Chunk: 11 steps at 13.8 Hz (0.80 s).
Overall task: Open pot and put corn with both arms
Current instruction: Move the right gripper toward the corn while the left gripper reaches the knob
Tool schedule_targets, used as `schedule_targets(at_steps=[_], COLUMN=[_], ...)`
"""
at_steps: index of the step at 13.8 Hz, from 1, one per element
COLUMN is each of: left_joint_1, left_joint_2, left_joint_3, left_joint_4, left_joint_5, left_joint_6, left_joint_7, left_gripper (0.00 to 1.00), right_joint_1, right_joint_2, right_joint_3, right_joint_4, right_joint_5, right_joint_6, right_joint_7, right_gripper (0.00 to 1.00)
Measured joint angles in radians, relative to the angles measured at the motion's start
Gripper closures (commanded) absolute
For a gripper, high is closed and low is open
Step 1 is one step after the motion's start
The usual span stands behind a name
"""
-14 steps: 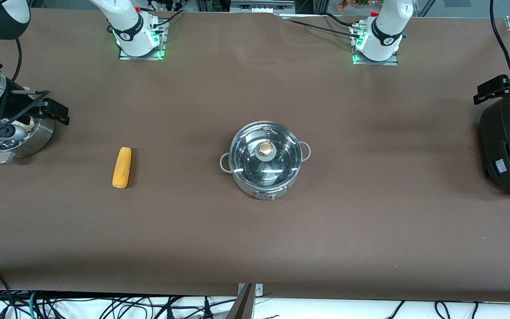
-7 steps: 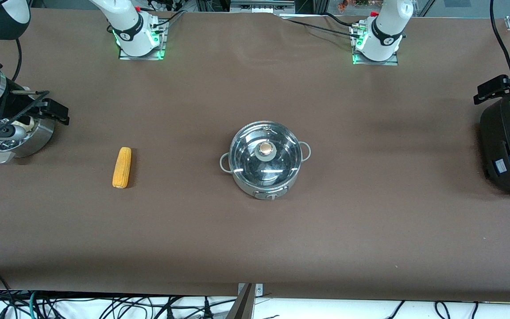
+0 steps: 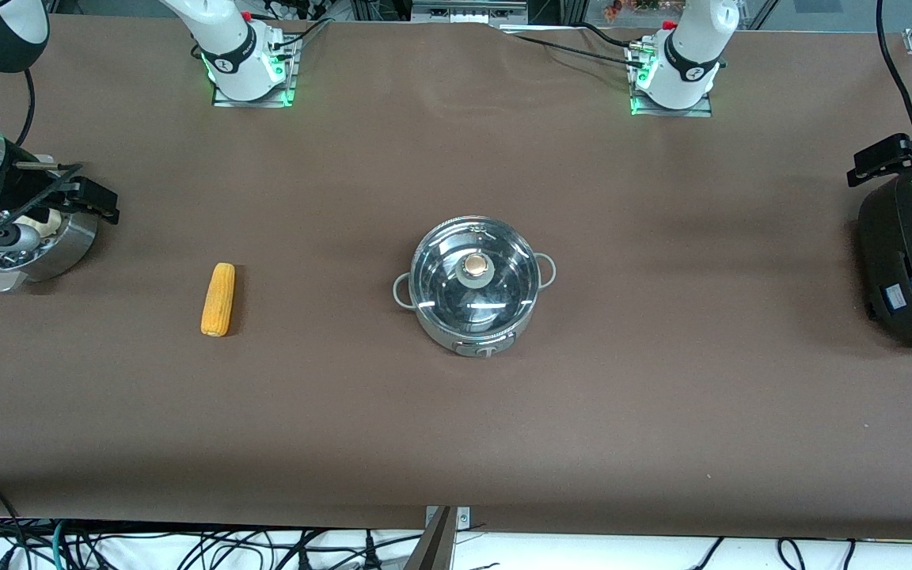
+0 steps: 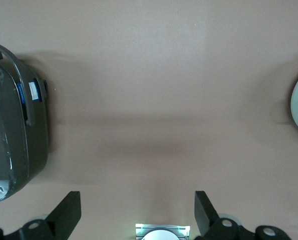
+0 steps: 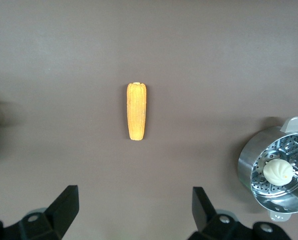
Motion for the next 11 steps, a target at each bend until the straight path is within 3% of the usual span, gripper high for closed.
schedule_targets(at_steps=[7,11], left_joint_1=[0.000,0.000], left_joint_2=[0.003,0.009], left_joint_3=[0.000,0.000], left_joint_4=[0.000,-0.001], left_joint_5=[-0.030,-0.040], left_joint_6=[0.000,0.000], left_joint_7=[0.000,0.001], left_gripper=[0.00,0.00], right_joint_1=[-0.007,-0.008], right_joint_2=[0.035,0.104], right_joint_3=[-0.001,-0.003], right_joint_4=[0.000,-0.001], right_joint_5=[0.000,-0.001], right_joint_6=[0.081,0.131], right_joint_7=[-0.004,-0.004], right_gripper=[0.00,0.00])
